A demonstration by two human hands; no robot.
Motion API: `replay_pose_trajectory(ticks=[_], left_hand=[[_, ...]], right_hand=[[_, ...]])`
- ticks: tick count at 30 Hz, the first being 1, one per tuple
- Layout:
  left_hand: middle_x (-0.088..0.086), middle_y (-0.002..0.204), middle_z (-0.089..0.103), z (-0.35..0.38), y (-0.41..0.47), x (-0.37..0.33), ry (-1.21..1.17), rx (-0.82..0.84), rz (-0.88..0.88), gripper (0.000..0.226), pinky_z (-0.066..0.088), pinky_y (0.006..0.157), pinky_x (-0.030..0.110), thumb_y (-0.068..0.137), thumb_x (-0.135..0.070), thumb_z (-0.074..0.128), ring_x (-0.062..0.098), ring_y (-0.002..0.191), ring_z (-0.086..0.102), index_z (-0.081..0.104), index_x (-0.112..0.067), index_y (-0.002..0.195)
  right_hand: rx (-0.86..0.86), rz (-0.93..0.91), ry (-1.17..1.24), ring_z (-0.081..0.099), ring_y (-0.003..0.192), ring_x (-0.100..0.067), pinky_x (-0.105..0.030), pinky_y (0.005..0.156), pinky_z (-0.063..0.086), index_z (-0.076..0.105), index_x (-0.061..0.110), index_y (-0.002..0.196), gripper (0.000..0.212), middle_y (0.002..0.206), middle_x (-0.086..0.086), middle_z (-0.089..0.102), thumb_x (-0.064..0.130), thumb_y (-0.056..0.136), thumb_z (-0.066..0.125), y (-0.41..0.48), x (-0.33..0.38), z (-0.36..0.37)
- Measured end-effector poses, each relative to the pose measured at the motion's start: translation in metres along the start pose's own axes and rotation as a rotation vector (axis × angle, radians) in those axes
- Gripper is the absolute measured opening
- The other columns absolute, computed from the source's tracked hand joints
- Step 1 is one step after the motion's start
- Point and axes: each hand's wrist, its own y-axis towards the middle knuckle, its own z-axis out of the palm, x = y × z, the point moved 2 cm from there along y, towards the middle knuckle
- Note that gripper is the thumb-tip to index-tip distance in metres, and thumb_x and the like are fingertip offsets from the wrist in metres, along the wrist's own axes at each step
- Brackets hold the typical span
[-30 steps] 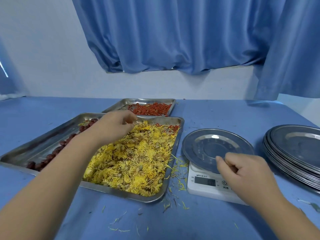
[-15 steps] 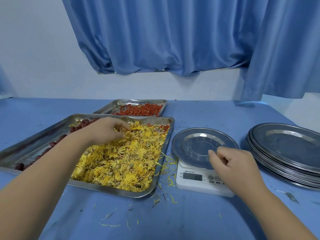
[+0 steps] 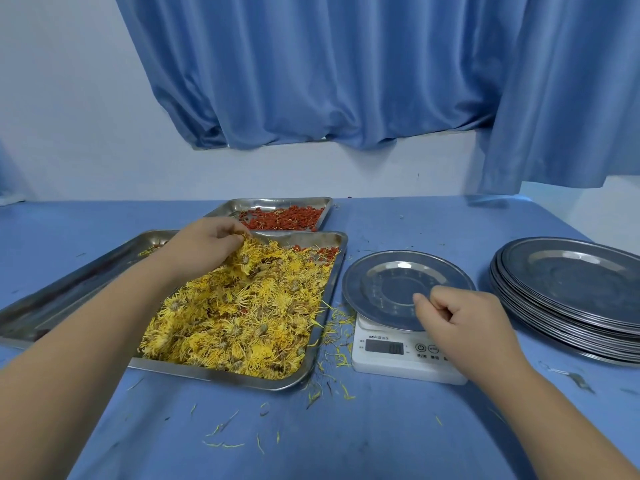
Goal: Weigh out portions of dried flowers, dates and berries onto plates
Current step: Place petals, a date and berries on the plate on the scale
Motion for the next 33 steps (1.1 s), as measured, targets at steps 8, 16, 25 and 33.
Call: replay_pose_trajectory(ticks=[8, 16, 25, 33], left_hand=[[-0.015, 0.087, 0.072, 0.009, -0.008, -0.003, 0.013, 0.254, 0.046, 0.016, 0.049, 0.071, 0.021, 0.09, -0.028, 0.066, 0.0, 0.074, 0.069, 0.063, -0.036, 0.103], [-0.021, 0.096, 0.071, 0.009, -0.02, -0.006, 0.117, 0.482, 0.047, 0.024, 0.045, 0.081, 0.021, 0.083, -0.047, 0.067, -0.007, 0.085, 0.066, 0.062, -0.047, 0.107], [-0.022, 0.1, 0.068, 0.008, -0.027, -0.012, 0.173, 0.427, 0.081, 0.043, 0.043, 0.082, 0.019, 0.071, -0.076, 0.043, -0.01, 0.088, 0.061, 0.063, -0.052, 0.1], [-0.028, 0.11, 0.061, 0.004, -0.035, -0.024, 0.198, 0.532, 0.121, 0.059, 0.041, 0.086, 0.021, 0.063, -0.092, 0.033, -0.008, 0.1, 0.058, 0.05, -0.062, 0.111]], right_hand=[[0.012, -0.014, -0.008, 0.023, 0.045, -0.014, -0.037, 0.045, 0.036, 0.021, 0.019, 0.051, 0.051, 0.044, 0.0, 0.025, 0.025, 0.084, 0.06, 0.001, -0.003, 0.001], [0.021, -0.022, -0.02, 0.023, 0.045, -0.015, -0.037, 0.045, 0.034, 0.021, 0.019, 0.052, 0.051, 0.043, 0.003, 0.021, 0.024, 0.083, 0.06, 0.0, -0.001, 0.0], [0.016, -0.031, -0.011, 0.024, 0.045, -0.016, -0.038, 0.045, 0.036, 0.021, 0.019, 0.052, 0.051, 0.044, 0.003, 0.022, 0.023, 0.084, 0.061, 0.0, 0.0, -0.001], [0.02, -0.027, -0.003, 0.023, 0.045, -0.014, -0.037, 0.045, 0.034, 0.021, 0.019, 0.052, 0.051, 0.044, 0.003, 0.022, 0.024, 0.084, 0.061, -0.001, -0.002, 0.001]])
